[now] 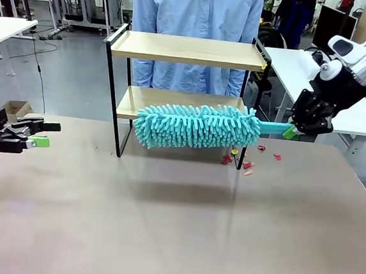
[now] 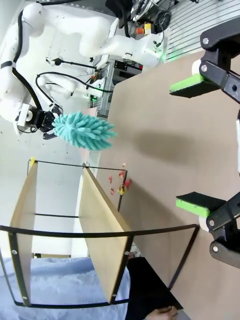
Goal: Clean the shelf.
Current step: Hand the Duster back to the human.
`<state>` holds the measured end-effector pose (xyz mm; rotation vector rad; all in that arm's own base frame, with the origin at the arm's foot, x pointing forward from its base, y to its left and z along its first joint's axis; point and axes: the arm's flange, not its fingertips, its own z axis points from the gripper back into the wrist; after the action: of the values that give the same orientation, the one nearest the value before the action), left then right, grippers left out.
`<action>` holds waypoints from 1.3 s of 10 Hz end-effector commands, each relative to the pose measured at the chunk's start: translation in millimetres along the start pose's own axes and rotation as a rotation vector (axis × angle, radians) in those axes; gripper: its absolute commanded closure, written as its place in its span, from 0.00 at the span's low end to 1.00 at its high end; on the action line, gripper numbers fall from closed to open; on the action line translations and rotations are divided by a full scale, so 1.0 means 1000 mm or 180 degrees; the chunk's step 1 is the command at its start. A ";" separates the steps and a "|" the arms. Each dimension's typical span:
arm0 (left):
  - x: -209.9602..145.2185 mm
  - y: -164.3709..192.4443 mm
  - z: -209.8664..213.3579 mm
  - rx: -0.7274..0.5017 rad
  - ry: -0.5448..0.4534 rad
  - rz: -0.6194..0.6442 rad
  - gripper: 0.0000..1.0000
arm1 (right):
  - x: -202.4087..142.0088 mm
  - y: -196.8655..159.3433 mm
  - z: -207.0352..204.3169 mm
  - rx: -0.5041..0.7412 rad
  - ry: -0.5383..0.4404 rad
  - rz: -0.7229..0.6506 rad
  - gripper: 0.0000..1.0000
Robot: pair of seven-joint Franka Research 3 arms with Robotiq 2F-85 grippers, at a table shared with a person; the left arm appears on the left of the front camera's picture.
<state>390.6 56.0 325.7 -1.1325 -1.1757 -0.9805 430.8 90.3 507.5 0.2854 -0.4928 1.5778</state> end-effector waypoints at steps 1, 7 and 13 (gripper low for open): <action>-0.004 0.000 0.008 0.0024 0.0026 0.0038 0.00 | 0.004 0.000 0.000 -0.0023 -0.0003 -0.0024 0.87; -0.011 -0.030 -0.060 -0.0184 -0.0286 -0.0236 0.00 | 0.004 0.000 0.000 -0.0023 -0.0003 -0.0024 0.87; -0.016 -0.051 -0.153 -0.0522 -0.0644 -0.0235 0.00 | 0.004 0.000 0.000 -0.0023 -0.0003 -0.0024 0.87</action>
<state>376.7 -96.5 310.6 -1.3562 -1.2812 -1.0425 429.7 93.2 506.9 0.2693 -0.4760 1.5814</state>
